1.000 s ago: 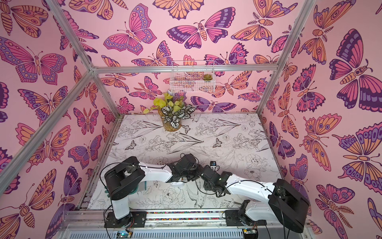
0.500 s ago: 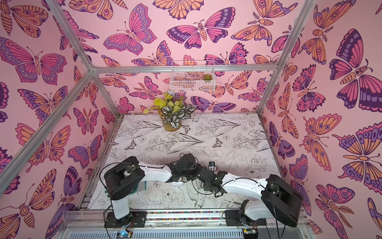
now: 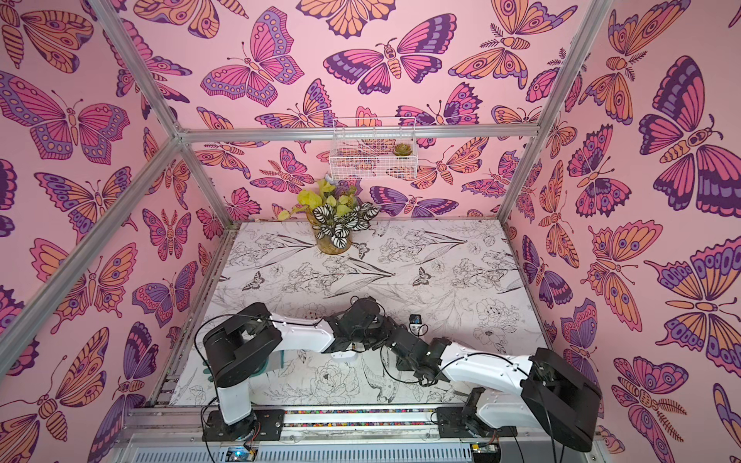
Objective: Insert the battery into the alarm
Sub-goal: Pick up the cover from the center of the board.
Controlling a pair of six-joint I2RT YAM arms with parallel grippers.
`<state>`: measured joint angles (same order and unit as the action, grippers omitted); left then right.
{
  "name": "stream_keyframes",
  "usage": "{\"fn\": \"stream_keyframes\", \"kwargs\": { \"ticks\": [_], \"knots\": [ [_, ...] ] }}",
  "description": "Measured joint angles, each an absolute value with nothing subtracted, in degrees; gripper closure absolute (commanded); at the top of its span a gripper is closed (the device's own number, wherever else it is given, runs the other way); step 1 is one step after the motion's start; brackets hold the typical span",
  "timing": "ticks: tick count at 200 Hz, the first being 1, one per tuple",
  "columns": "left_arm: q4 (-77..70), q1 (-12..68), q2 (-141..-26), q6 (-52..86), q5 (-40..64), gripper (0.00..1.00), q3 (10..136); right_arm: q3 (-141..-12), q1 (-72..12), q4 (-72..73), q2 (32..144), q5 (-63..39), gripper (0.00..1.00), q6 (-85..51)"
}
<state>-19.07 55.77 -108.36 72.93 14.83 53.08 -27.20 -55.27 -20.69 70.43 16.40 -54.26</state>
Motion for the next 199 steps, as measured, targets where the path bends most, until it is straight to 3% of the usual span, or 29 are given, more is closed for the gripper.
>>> {"fn": "stream_keyframes", "kwargs": {
  "ticks": [199],
  "knots": [
    [-22.20,57.43,-113.58,73.10,17.17,0.61,56.62,-19.99,-55.27,-13.96,61.41,12.91,0.75,-57.08]
  ]
}}
